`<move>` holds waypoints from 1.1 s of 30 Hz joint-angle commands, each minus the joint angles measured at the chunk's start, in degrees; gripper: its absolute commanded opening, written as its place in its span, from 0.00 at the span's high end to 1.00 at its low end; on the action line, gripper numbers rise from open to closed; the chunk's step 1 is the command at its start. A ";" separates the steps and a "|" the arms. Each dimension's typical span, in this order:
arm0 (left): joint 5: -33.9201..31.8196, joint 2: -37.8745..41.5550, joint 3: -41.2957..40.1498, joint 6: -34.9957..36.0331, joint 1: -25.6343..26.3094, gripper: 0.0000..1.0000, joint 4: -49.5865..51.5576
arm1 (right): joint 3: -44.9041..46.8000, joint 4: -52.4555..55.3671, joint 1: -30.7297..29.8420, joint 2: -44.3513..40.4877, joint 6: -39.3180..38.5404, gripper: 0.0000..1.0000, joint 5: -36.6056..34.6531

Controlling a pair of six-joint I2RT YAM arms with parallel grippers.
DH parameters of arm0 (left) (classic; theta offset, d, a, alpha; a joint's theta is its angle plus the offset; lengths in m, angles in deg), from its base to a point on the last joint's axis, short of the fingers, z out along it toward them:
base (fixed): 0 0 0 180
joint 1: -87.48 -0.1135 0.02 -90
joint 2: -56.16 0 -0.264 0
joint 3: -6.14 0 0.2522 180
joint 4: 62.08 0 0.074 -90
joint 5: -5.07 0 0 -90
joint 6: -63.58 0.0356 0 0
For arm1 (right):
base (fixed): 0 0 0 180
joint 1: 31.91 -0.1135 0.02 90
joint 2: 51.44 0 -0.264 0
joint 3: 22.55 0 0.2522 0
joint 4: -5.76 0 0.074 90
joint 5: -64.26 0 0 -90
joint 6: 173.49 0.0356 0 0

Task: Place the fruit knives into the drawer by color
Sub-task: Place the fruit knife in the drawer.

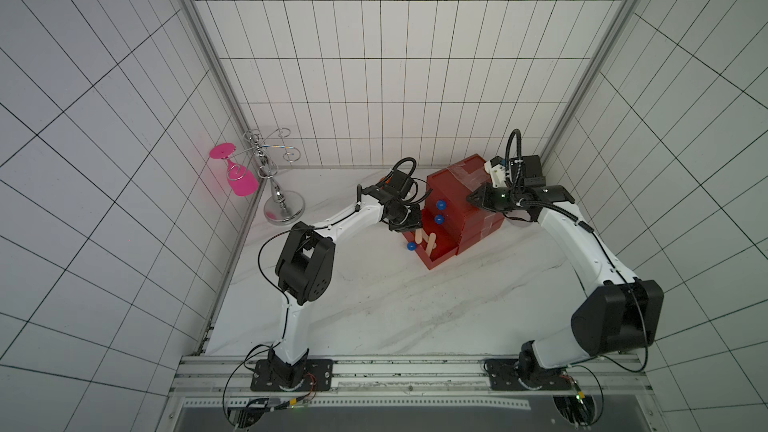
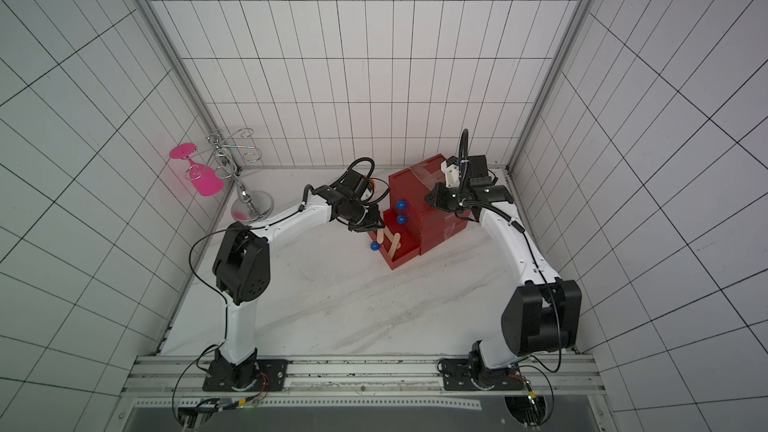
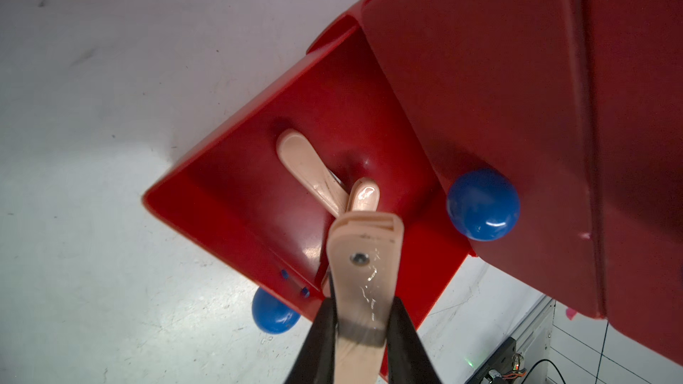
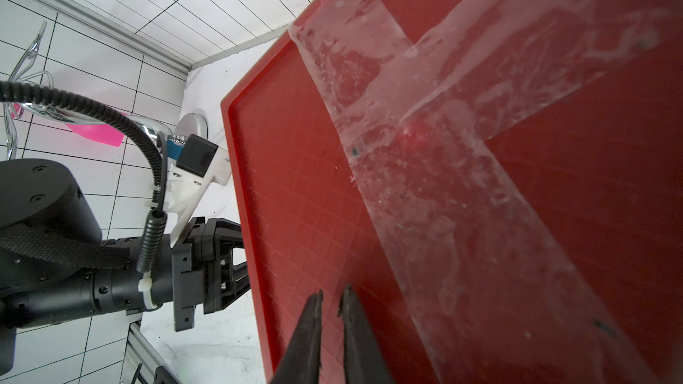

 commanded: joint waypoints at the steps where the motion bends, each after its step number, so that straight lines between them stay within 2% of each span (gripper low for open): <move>1: 1.62 -1.28 1.35 -2.50 0.22 0.77 -4.65 | 9.80 20.07 -1.39 10.08 -1.05 0.84 -7.60; 26: 2.37 -6.10 0.98 -3.76 0.57 0.75 -6.89 | 9.87 19.97 -1.35 10.45 -1.23 0.84 -7.40; 33: 2.66 -6.54 0.88 -3.94 0.57 0.71 -7.32 | 9.92 19.97 -1.30 10.45 -1.19 0.84 -7.45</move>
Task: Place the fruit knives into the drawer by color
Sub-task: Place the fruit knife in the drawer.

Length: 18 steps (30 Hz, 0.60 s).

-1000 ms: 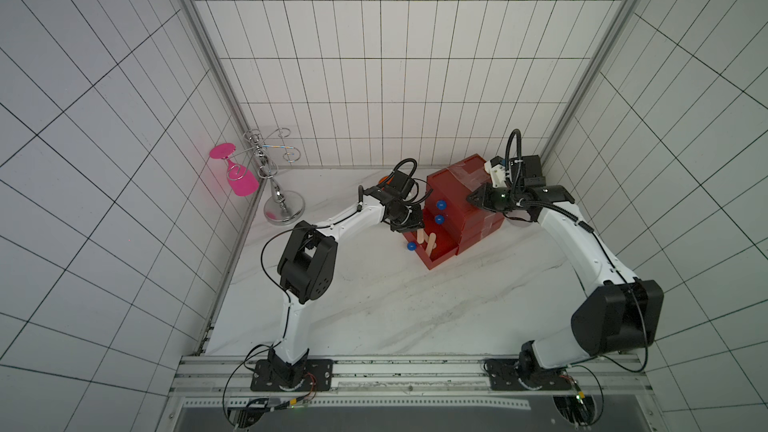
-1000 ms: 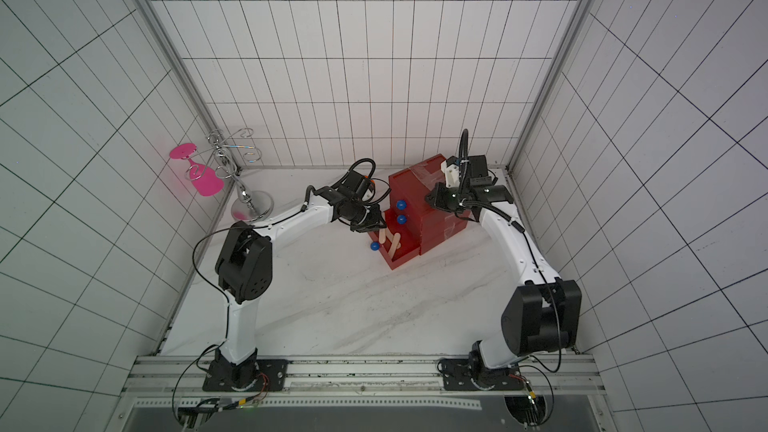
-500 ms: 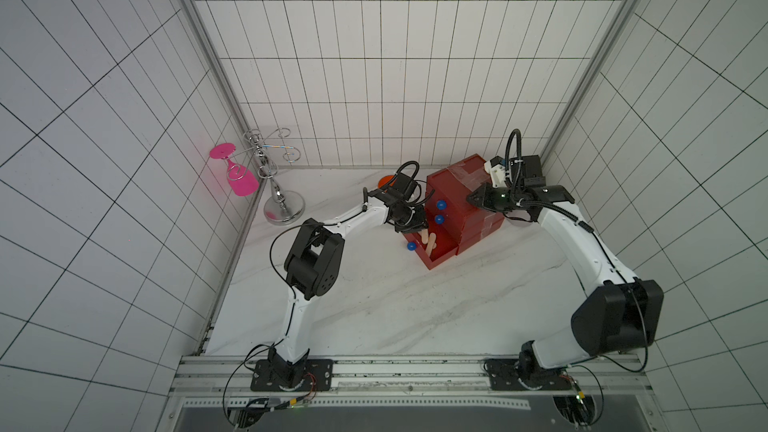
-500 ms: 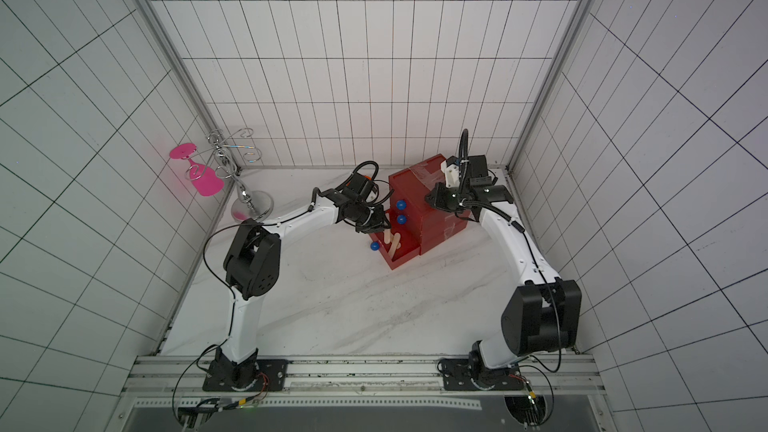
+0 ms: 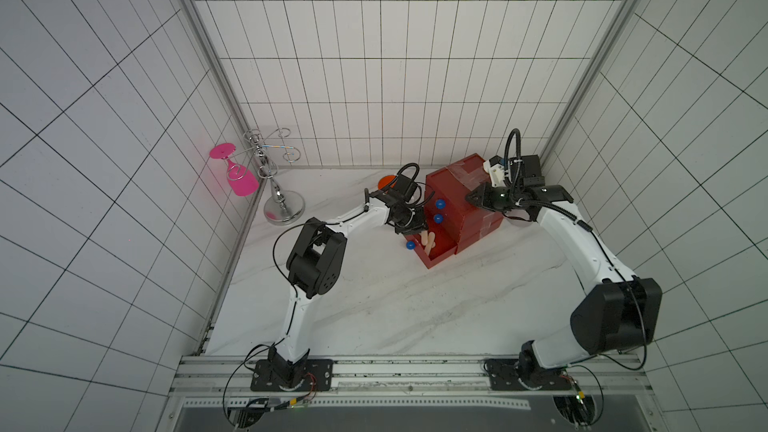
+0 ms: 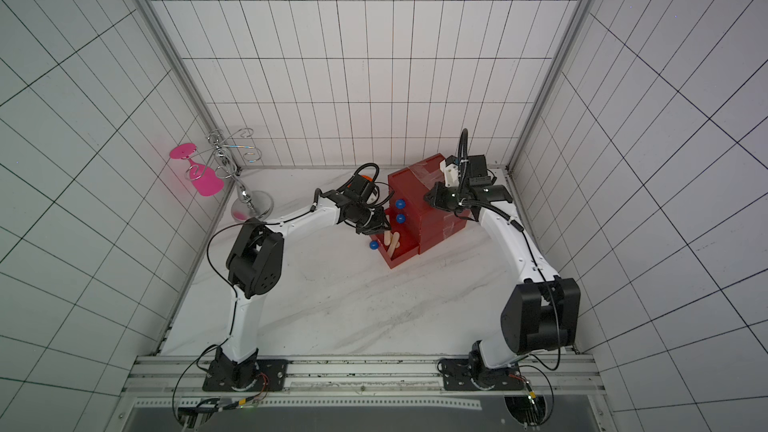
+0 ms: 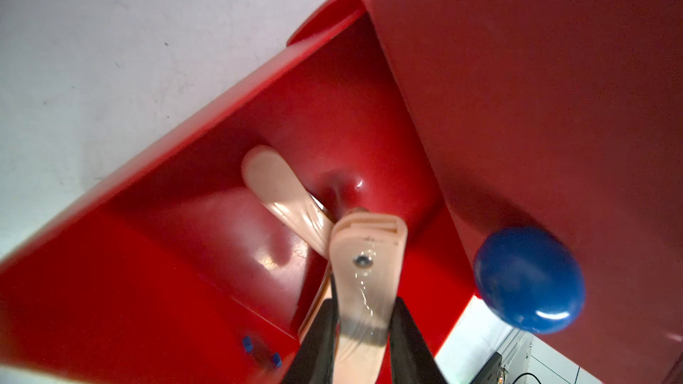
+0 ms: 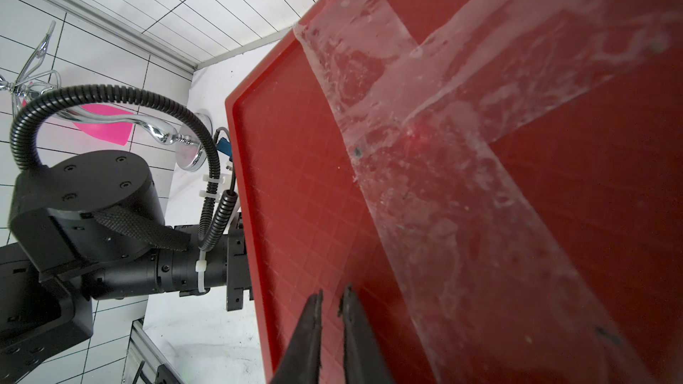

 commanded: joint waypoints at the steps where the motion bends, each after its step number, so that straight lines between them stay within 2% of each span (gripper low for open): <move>1: 0.25 -1.33 0.16 -0.44 0.22 0.70 -2.15 | 9.93 20.92 -1.31 9.94 -1.06 0.84 -8.30; 12: 0.68 -1.06 0.40 -0.88 0.20 0.68 -2.57 | 9.96 20.85 -1.29 10.05 -1.11 0.84 -8.35; 18: 1.33 1.70 1.78 -1.67 0.44 0.68 -2.76 | 10.00 20.87 -1.28 9.89 -1.14 0.84 -8.41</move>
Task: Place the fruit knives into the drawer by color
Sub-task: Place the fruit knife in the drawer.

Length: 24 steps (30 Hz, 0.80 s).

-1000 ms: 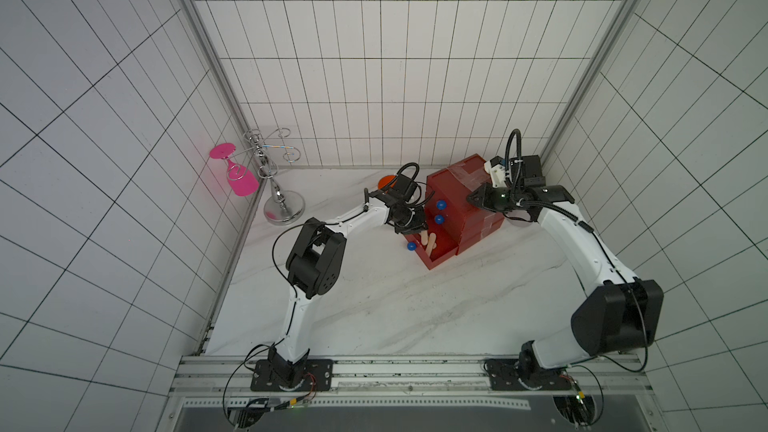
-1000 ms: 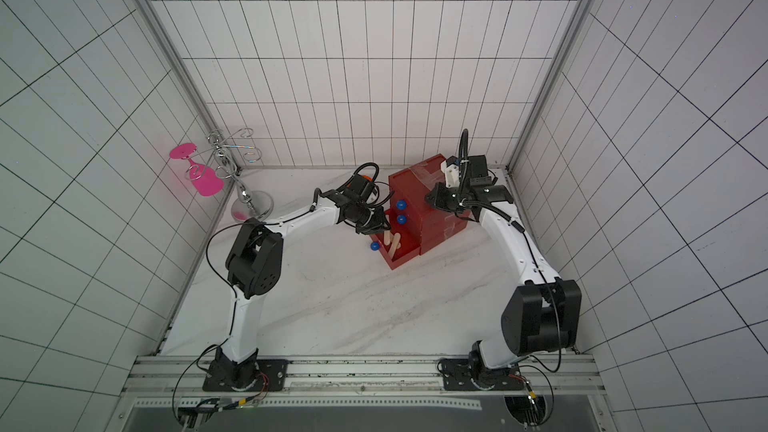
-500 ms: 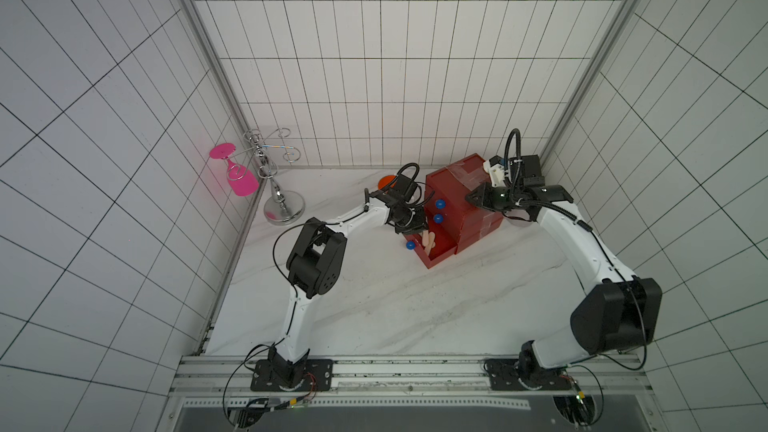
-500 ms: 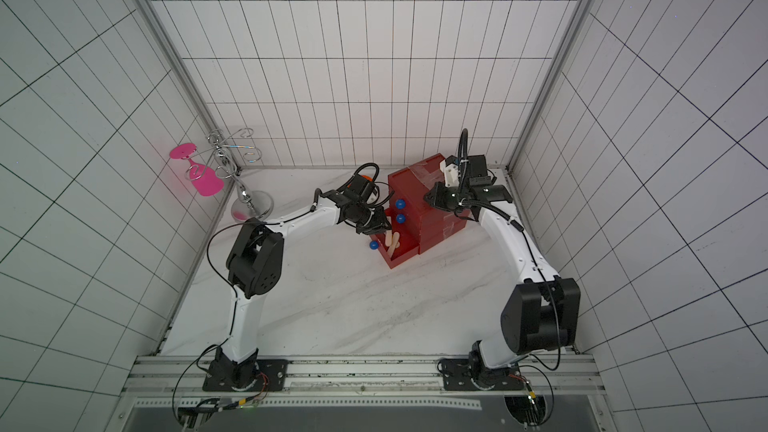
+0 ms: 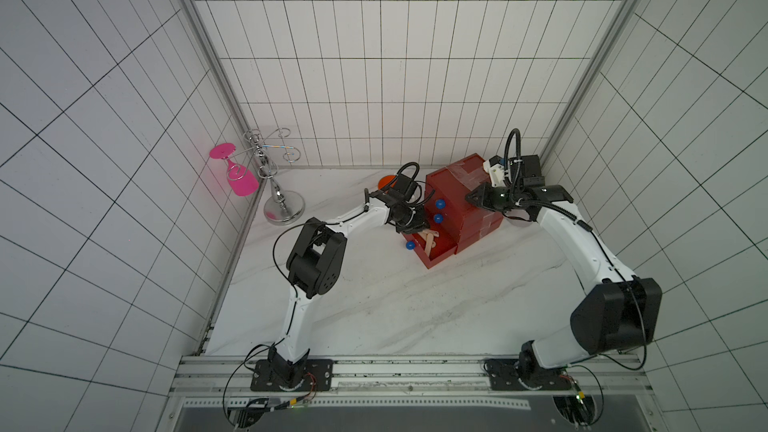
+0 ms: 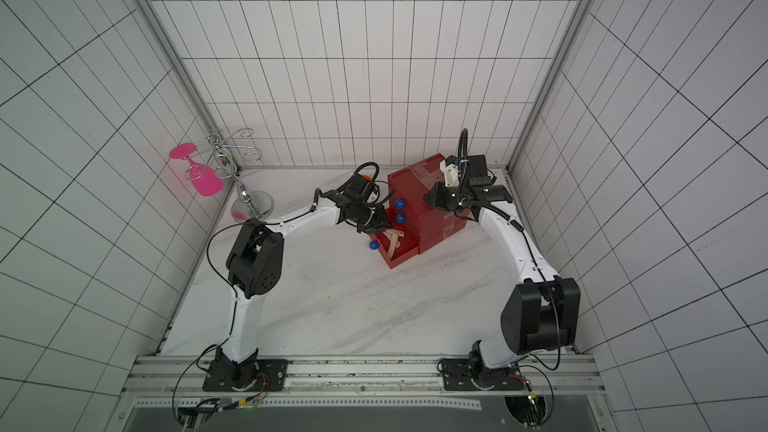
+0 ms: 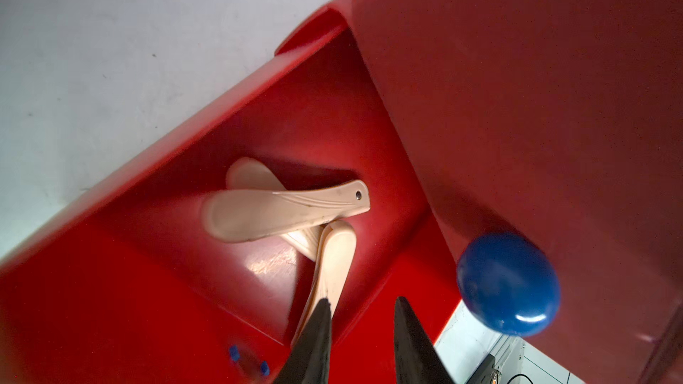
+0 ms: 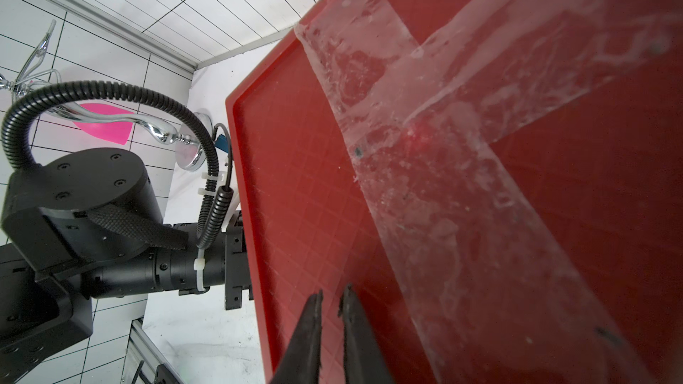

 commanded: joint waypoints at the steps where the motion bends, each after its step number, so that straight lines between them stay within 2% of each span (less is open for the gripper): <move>1: 0.76 2.61 2.09 -0.86 0.44 0.68 -1.23 | 10.01 20.86 -1.35 9.86 -0.95 0.84 -8.41; 7: -0.58 8.84 2.09 0.21 0.40 0.68 -0.06 | 9.86 20.96 -1.29 9.69 -0.77 0.84 -8.42; 11: -1.50 14.12 -1.31 0.78 -0.01 0.69 0.29 | 9.55 21.29 -1.28 9.45 -0.66 0.84 -8.41; 14: -2.89 19.10 -6.18 1.42 -0.54 0.70 0.10 | 9.30 21.64 -1.28 8.91 -0.64 0.84 -8.99; 19: -2.44 26.59 -18.82 -0.28 -2.82 0.73 -4.53 | 8.80 22.09 -1.29 9.14 -0.60 0.84 -9.16; 24: -1.86 29.44 -27.71 -1.80 -4.22 0.80 -8.63 | 8.82 22.44 -1.34 8.76 -0.47 0.84 -9.66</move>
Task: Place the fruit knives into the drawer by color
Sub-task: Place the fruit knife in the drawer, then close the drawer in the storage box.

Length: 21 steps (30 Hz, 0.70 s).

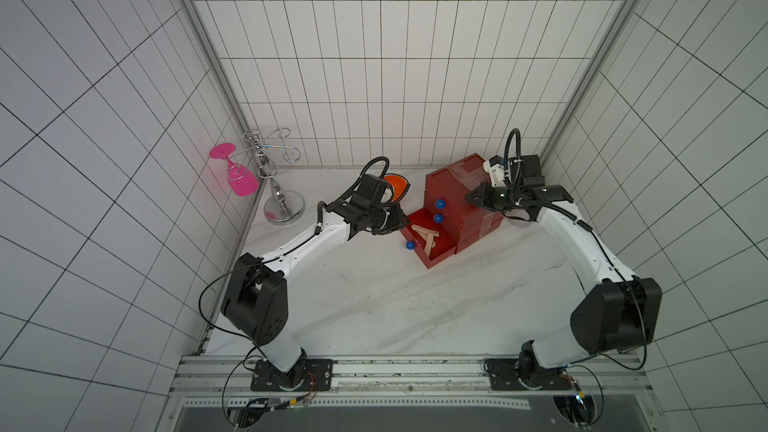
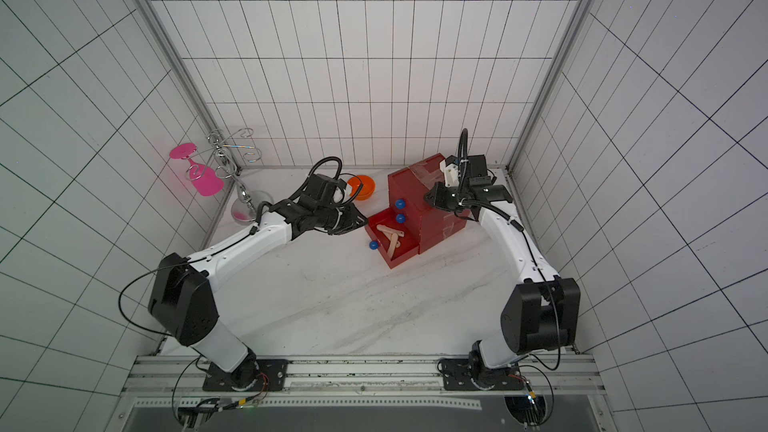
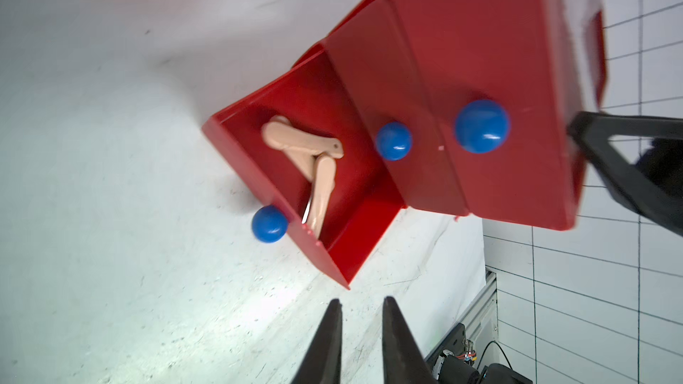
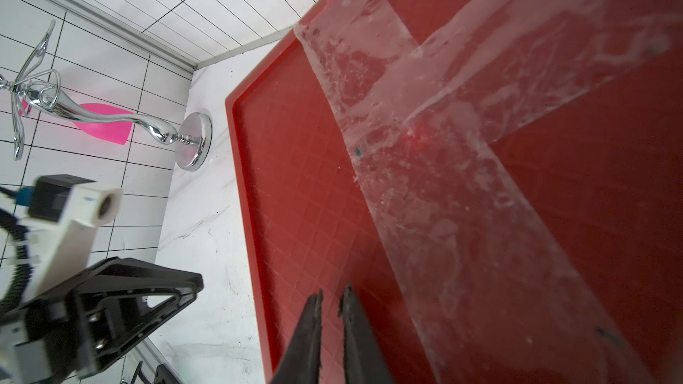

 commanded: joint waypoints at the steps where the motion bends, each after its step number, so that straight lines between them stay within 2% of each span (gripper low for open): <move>1: -0.16 1.02 -4.39 -1.35 -0.43 0.81 -4.16 | 8.82 22.51 -1.31 8.66 -0.44 0.84 -9.75; 15: -0.86 -4.85 -11.58 -3.87 -0.66 0.84 -12.03 | 9.34 23.23 -1.29 6.98 -0.09 0.84 -10.34; 18: -0.96 -5.93 -12.54 -4.71 -0.61 0.88 -13.43 | 9.16 23.29 -1.30 7.16 -0.09 0.84 -10.32; 21: -0.88 -6.97 -12.84 -5.45 -0.61 0.97 -14.60 | 9.14 23.30 -1.33 7.24 -0.14 0.84 -10.25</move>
